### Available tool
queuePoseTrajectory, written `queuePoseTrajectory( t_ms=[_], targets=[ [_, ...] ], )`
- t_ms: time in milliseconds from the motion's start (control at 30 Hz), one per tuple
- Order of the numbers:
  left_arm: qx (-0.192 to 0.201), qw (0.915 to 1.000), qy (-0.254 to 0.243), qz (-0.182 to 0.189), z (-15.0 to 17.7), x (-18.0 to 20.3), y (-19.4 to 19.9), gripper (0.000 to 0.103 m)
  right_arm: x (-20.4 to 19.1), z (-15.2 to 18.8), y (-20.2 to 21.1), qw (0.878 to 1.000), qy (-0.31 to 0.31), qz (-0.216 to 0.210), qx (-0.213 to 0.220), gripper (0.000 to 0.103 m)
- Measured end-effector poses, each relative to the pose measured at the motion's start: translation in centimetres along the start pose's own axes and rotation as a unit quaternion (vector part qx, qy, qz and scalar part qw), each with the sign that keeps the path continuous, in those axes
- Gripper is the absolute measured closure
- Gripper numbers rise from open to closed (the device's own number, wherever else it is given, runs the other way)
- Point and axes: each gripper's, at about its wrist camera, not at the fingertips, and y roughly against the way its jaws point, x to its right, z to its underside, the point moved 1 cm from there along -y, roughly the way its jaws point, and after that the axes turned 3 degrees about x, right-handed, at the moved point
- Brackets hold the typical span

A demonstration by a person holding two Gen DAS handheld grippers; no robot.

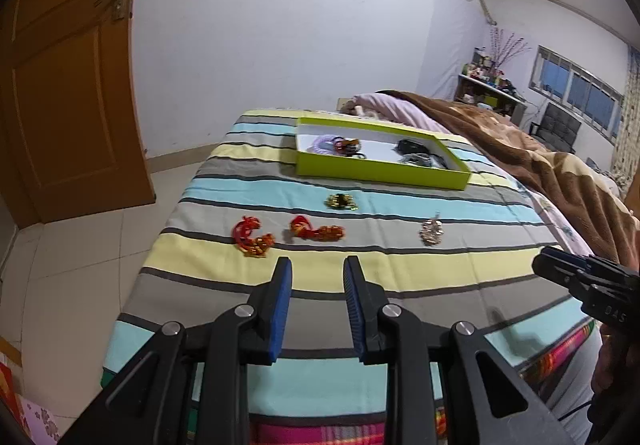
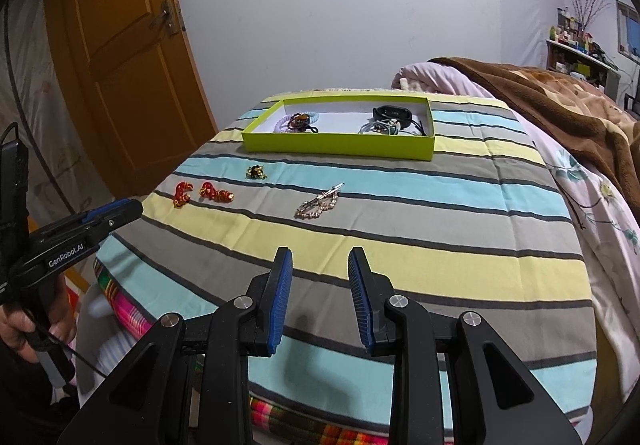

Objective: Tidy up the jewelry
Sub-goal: 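Move both open tools back over the bedspread toward the remaining charms, then grasp a red knotted charm with the left tool while the right tool grasps the rhinestone hairpin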

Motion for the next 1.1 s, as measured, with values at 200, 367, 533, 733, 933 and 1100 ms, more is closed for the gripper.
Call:
queuePoseTrajectory(
  t_ms=[200,367,533,733,933,1100],
  targets=[
    [-0.009,0.9998,0.012,-0.012,-0.4,-1.5,-1.5,0.075,-0.1,-0.7,-2.0,1.000,-0.002,-0.005,-0.014,0.073],
    [-0.023,0.9990,0.031,-0.024,-1.0,-3.2,-3.6,0.075,-0.1,-1.5,-4.1,1.000,-0.008,-0.007,-0.026,0.073],
    [-0.035,0.9977,0.042,-0.040,-1.3,-4.5,-5.7,0.075,-0.2,-2.7,-6.4,0.999,-0.009,-0.013,-0.032,0.073],
    [-0.055,0.9961,0.052,-0.046,-1.4,-5.2,-7.7,0.075,0.2,-3.7,-9.4,0.998,-0.025,-0.016,-0.051,0.073],
    [-0.067,0.9949,0.056,-0.050,-1.6,-5.4,-9.0,0.075,0.1,-4.2,-11.5,0.997,-0.030,-0.008,-0.064,0.073],
    [-0.075,0.9938,0.061,-0.056,-1.7,-5.5,-9.8,0.075,0.0,-4.3,-12.7,0.996,-0.041,-0.001,-0.077,0.073]
  ],
)
